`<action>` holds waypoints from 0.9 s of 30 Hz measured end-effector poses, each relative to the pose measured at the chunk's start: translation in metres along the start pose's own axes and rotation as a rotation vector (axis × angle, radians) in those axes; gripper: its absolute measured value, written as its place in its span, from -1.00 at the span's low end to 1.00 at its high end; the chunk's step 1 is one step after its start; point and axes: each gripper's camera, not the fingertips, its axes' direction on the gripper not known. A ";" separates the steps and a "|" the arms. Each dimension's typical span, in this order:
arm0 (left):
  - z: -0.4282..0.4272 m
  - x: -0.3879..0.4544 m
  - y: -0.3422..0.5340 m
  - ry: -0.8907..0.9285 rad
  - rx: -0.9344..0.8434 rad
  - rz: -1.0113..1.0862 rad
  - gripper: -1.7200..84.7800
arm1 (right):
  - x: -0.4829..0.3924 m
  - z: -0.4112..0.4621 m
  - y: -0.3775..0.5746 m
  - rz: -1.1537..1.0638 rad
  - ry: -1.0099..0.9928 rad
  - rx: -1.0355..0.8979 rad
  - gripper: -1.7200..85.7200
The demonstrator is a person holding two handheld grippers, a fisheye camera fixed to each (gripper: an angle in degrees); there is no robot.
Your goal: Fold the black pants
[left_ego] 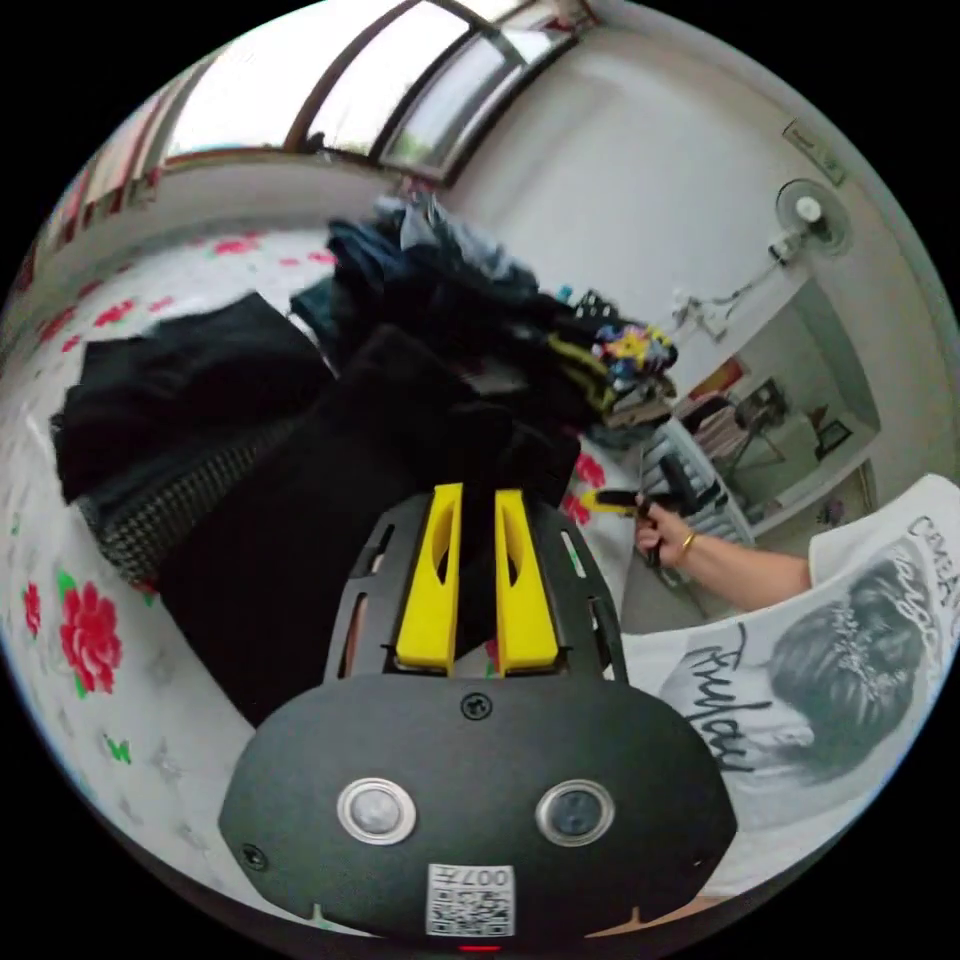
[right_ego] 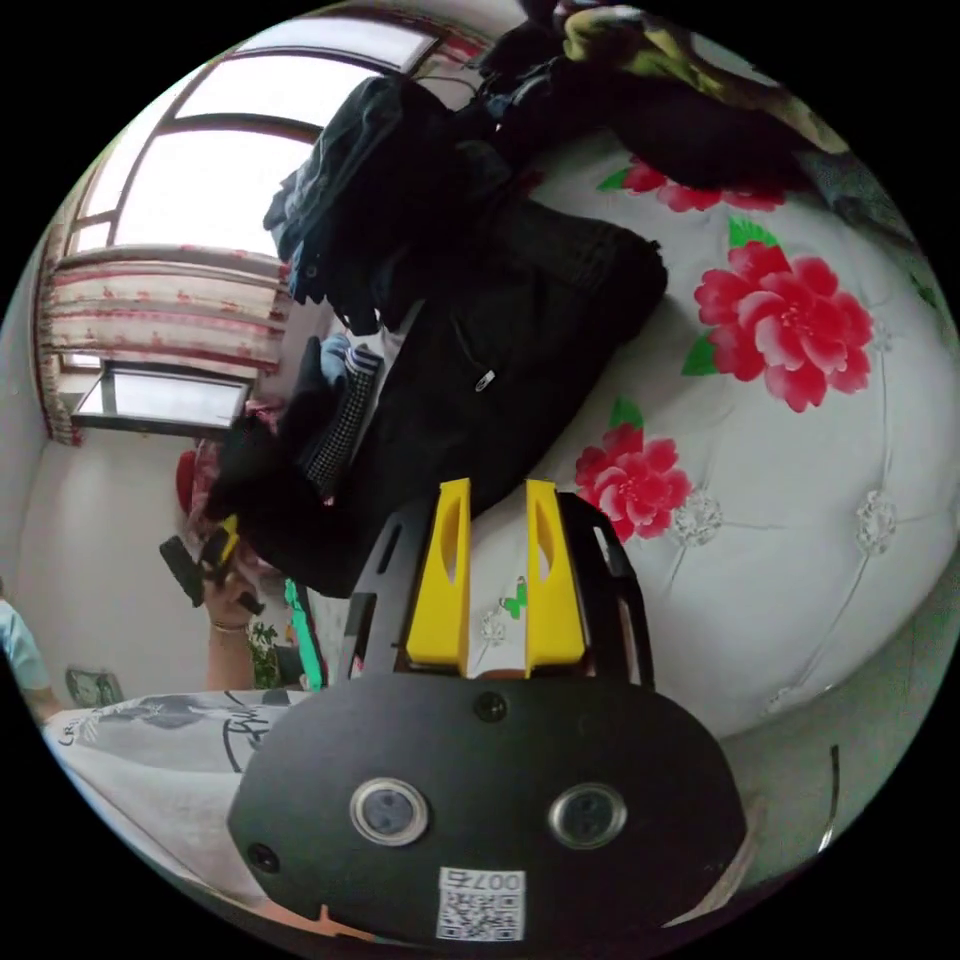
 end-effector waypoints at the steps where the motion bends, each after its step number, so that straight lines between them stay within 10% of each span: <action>1: 0.051 0.008 -0.004 -0.008 -0.109 -0.012 -0.83 | 0.005 -0.004 0.000 0.010 -0.003 0.014 -0.75; 6: 0.135 0.006 0.026 -0.037 -0.252 -0.205 -0.90 | 0.056 -0.030 0.005 0.179 -0.108 0.173 -0.70; 19: 0.034 -0.063 0.181 -0.203 0.015 -0.779 -0.98 | 0.060 0.030 -0.071 0.280 -0.227 0.204 -0.75; 27: 0.020 -0.088 0.212 -0.195 0.071 -0.899 -0.95 | -0.233 0.080 -0.051 -0.757 -0.100 0.004 -0.80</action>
